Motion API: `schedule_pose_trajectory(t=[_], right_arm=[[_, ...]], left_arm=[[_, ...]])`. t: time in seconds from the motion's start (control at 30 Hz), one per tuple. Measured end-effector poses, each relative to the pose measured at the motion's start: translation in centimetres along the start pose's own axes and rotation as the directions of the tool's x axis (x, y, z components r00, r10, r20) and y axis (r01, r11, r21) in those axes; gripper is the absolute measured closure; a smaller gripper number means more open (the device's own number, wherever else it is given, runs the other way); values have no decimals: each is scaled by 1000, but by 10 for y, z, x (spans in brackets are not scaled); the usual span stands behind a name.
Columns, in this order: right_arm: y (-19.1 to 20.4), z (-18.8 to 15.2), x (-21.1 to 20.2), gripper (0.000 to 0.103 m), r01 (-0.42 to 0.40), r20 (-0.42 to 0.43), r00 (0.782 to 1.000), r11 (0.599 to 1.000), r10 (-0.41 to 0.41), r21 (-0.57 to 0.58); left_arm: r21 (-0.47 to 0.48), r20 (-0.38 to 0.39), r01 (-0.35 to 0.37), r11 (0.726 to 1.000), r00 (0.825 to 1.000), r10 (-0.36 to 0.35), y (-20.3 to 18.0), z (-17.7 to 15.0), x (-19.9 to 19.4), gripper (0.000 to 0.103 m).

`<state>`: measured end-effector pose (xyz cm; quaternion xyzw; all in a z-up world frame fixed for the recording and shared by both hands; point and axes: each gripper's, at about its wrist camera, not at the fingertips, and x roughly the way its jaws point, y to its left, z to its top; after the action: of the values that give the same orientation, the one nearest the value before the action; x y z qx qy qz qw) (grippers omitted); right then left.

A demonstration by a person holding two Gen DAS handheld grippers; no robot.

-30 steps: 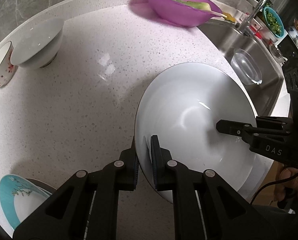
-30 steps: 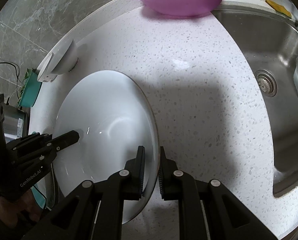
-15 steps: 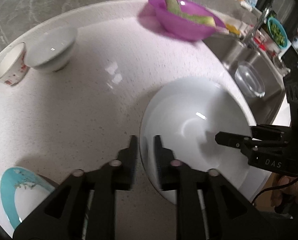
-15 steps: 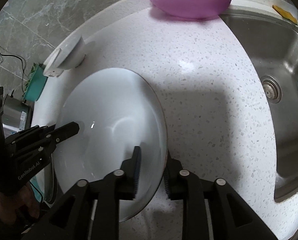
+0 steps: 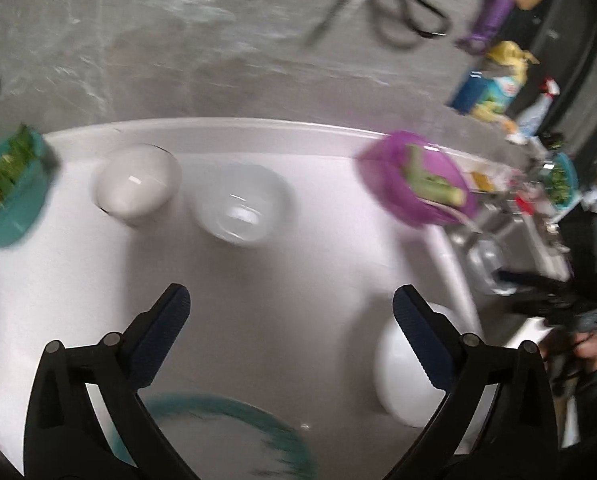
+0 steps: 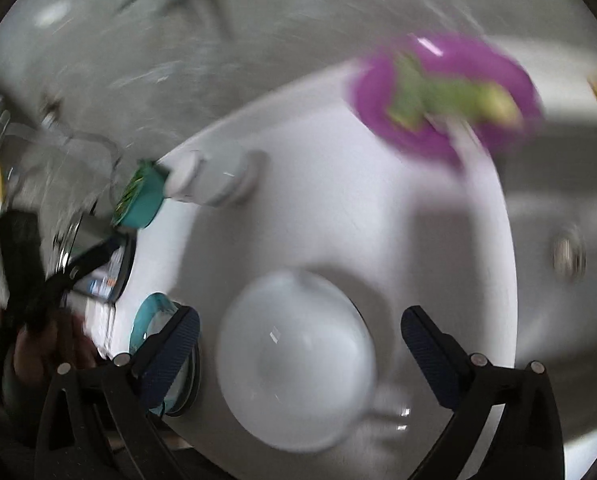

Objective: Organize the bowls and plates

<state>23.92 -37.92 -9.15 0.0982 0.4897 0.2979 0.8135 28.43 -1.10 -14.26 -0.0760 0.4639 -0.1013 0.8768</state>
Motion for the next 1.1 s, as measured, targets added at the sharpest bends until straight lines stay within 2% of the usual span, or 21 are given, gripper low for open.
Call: schedule_pose_trajectory(t=[0.07,0.2,0.33,0.43,0.53,0.7,0.77,0.83,0.87,0.93,1.0,1.1], right_arm=[[20,26,10,0,49,9,999,996,-48,-69],[28,84,53,0,115,-13,993,993,-115,-30],[17,124,111,0,163,-101,983,984,-155,74],[24,141,150,2,177,-147,975,982,-167,58],[26,152,184,14,191,-207,962,980,-177,50],[25,155,223,22,186,-296,940,982,-169,32],[23,154,234,30,174,-316,937,984,-151,44],[21,153,240,43,163,-330,934,985,-137,53],[20,152,244,45,160,-337,932,986,-133,54],[20,150,251,50,162,-356,925,986,-133,52],[20,150,256,54,160,-361,923,985,-130,56],[20,148,260,54,150,-367,923,987,-119,59]], left_arm=[[9,-5,-39,999,999,39,22,19,11,0],[16,-58,-101,995,993,101,56,47,54,0],[-33,-158,-102,994,983,95,73,54,101,0],[-30,-160,-92,995,983,86,74,56,122,1],[-62,-167,-81,995,983,69,78,61,139,1],[-46,-163,-108,993,982,99,79,69,162,2],[-38,-169,-103,994,981,95,77,71,167,2],[-29,-164,-110,993,981,104,72,71,169,3],[-18,-166,-112,994,980,108,71,71,172,4],[-25,-174,-99,995,980,94,71,69,176,25],[-37,-184,-97,995,979,88,73,68,182,36],[-33,-202,-96,995,976,87,74,65,193,43]])
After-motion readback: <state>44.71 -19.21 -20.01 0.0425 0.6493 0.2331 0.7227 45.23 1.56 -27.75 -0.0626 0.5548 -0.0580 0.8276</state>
